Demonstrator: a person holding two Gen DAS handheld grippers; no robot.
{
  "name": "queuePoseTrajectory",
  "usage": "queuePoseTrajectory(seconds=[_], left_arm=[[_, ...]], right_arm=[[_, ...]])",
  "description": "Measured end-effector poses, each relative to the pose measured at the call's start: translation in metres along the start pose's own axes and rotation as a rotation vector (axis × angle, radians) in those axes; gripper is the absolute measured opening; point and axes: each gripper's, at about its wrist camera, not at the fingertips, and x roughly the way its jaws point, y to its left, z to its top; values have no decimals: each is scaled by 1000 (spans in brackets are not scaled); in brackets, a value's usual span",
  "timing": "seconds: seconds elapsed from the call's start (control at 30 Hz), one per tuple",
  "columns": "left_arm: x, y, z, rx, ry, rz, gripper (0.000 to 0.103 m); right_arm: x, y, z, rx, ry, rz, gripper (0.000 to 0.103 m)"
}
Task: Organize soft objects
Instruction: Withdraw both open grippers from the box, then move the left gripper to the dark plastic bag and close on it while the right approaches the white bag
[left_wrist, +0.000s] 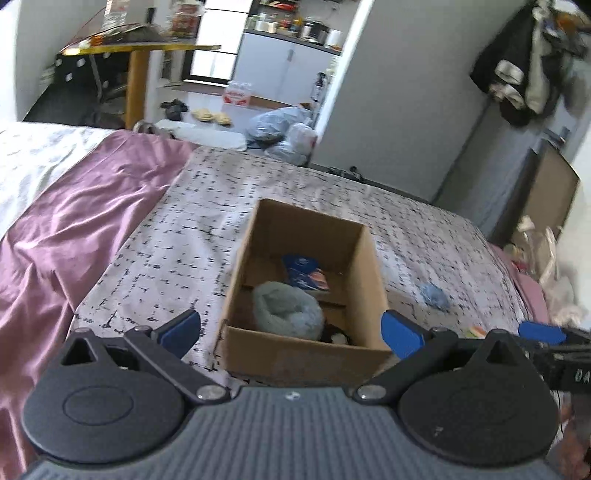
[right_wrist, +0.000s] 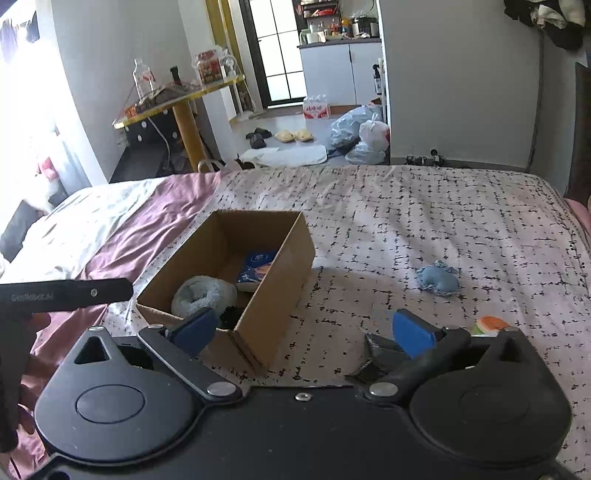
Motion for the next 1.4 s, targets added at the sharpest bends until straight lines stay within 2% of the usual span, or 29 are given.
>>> queuePoseTrajectory(seconds=[0.27, 0.5, 0.77, 1.13, 1.4], left_arm=[[-24, -30, -2, 130, -31, -2, 103], [-37, -48, -6, 166, -23, -30, 103], [-44, -73, -12, 237, -28, -28, 103], [-32, -100, -17, 315, 13, -66, 103], [-15, -120, -16, 329, 15, -73, 103]], right_arm=[[-28, -25, -4, 40, -33, 21, 103], [-46, -42, -14, 54, -52, 30, 103], [-62, -65, -30, 59, -61, 18, 103], [-75, -105, -48, 119, -63, -32, 103], [-79, -127, -57, 146, -64, -66, 103]])
